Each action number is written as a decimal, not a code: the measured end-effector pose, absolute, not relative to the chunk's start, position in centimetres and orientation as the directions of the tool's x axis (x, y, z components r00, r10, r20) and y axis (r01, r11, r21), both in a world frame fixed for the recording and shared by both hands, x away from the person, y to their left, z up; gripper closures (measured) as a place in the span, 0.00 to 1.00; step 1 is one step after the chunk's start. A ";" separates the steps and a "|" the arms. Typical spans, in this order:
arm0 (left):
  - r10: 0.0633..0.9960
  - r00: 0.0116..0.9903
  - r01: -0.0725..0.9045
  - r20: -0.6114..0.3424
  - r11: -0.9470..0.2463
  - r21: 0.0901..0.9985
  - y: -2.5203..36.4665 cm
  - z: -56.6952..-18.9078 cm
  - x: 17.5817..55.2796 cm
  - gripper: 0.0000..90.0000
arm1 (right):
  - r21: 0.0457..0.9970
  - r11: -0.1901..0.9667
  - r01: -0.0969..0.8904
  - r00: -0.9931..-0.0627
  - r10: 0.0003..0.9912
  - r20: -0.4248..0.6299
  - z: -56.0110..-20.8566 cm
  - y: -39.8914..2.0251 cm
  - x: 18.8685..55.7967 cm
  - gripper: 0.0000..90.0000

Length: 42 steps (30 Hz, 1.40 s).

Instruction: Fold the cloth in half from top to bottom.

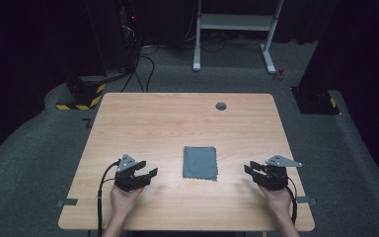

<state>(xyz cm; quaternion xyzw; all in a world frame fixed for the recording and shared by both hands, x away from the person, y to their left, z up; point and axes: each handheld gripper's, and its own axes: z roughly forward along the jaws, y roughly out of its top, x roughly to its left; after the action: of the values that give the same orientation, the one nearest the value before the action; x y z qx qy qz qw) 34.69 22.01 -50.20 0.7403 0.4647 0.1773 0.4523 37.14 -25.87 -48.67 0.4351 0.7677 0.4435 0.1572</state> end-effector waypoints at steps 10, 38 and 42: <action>0.876 0.473 0.536 -0.093 -0.203 0.819 22.8 -50.7 34.1 0.43 | 0.798 0.228 0.558 -0.532 0.836 0.133 -49.9 -27.3 36.5 0.71; 0.914 0.407 0.571 0.006 -0.259 0.779 22.9 -52.7 34.0 0.42 | 0.739 0.348 0.577 -0.498 0.867 -0.019 -52.2 -27.6 36.0 0.63; 0.913 0.408 0.594 0.009 -0.273 0.757 22.7 -52.8 34.3 0.39 | 0.738 0.335 0.586 -0.482 0.876 -0.015 -52.2 -27.6 36.1 0.55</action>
<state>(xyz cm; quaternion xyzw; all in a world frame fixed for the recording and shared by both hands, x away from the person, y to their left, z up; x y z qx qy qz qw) 34.31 22.69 -52.78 0.7639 0.4930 0.2297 0.3473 36.10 -27.64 -52.20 0.4628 0.7894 0.3436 0.2112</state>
